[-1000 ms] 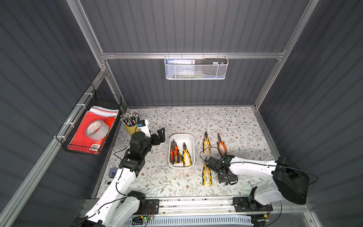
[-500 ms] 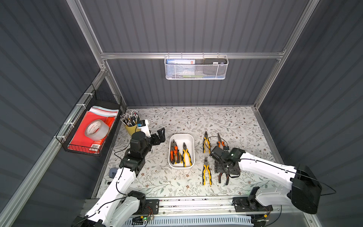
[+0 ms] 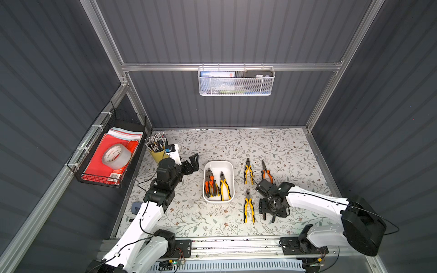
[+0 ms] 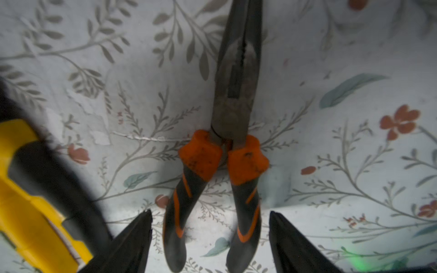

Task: Take the pliers out of the storage box
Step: Place the pliers at the center of the board.

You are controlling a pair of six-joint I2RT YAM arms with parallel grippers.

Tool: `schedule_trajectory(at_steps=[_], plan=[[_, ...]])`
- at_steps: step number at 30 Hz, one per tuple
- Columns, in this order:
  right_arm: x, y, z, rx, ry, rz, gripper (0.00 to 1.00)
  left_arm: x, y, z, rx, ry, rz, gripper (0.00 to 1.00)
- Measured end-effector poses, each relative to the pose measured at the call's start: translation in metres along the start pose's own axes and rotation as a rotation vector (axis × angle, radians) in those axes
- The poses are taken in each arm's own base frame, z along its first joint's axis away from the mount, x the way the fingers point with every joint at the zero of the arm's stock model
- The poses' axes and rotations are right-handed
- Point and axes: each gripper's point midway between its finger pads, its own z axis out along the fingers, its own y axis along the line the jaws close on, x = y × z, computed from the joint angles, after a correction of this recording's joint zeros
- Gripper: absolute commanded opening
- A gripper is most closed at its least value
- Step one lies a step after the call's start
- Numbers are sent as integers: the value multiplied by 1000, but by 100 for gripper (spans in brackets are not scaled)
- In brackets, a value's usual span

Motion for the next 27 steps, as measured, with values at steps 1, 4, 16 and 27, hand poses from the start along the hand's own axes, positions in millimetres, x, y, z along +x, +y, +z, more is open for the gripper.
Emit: schedule_trajectory(at_steps=[1,4,16,27], plan=[[1,-1,1,4,6,-4,78,0,0,0,0,0,0,99],[2,-3,2,14,6,-13,71,0,0,0,0,0,0,99],[0,-9,3,65,0,-70,69,0,0,0,0,0,0,99],[-31,-7,-37,165,-86,-112,84,0,0,0,0,-1,0,99]])
